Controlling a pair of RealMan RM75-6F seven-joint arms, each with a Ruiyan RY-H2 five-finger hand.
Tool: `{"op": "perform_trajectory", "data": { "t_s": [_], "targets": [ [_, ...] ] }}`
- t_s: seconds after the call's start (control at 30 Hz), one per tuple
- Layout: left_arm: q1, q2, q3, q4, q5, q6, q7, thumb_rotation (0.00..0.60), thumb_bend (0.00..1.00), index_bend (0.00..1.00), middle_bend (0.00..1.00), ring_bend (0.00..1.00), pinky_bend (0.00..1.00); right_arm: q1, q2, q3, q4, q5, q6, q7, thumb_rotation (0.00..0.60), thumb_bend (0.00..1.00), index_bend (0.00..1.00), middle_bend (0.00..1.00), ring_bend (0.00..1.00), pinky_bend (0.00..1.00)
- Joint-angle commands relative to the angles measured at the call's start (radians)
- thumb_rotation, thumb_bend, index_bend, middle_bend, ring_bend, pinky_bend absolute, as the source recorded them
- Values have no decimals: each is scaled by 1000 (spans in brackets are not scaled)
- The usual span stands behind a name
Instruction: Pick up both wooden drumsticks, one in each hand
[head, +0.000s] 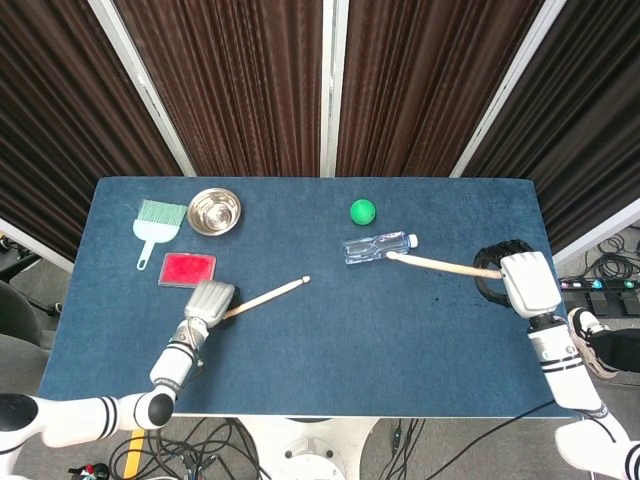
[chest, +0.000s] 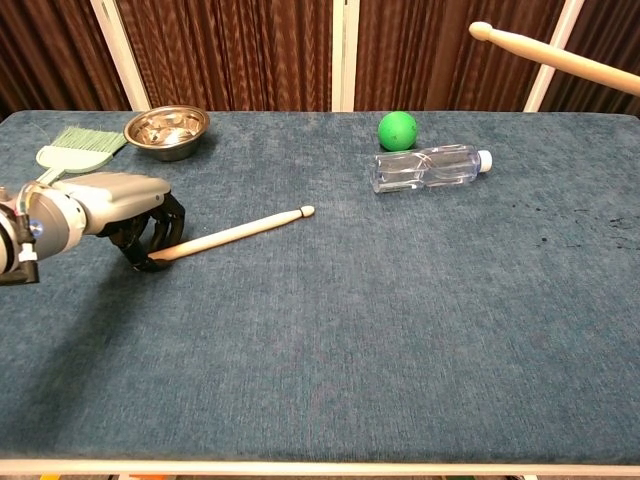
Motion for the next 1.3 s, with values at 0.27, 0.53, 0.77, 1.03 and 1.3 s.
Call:
{"op": "perform_trajectory", "data": {
  "t_s": [0.27, 0.53, 0.77, 1.03, 1.3],
  "targets": [
    [107, 156, 33, -84, 376, 54, -367, 600, 544, 645, 713, 677, 819, -71, -16, -53, -8, -24, 44, 121, 600, 818, 744, 656, 404, 342],
    [138, 169, 33, -59, 627, 145, -742, 600, 552, 656, 722, 677, 819, -70, -89, -93, -70, -75, 17, 243, 600, 826, 747, 658, 405, 342],
    [103, 112, 15, 11, 737, 185, -943, 600, 553, 656, 722, 677, 819, -33, -200, -78, -101, -88, -13, 274, 600, 825, 753, 661, 413, 342],
    [53, 67, -5, 39, 802, 207, -1026, 600, 553, 656, 722, 677, 818, 19, -284, -37, -136, -71, -54, 240, 600, 825, 758, 666, 421, 342],
    [24, 54, -16, 27, 817, 217, -1010, 600, 554, 656, 723, 677, 818, 64, -334, 1, -145, -37, -92, 162, 600, 826, 759, 667, 423, 342]
  ]
}}
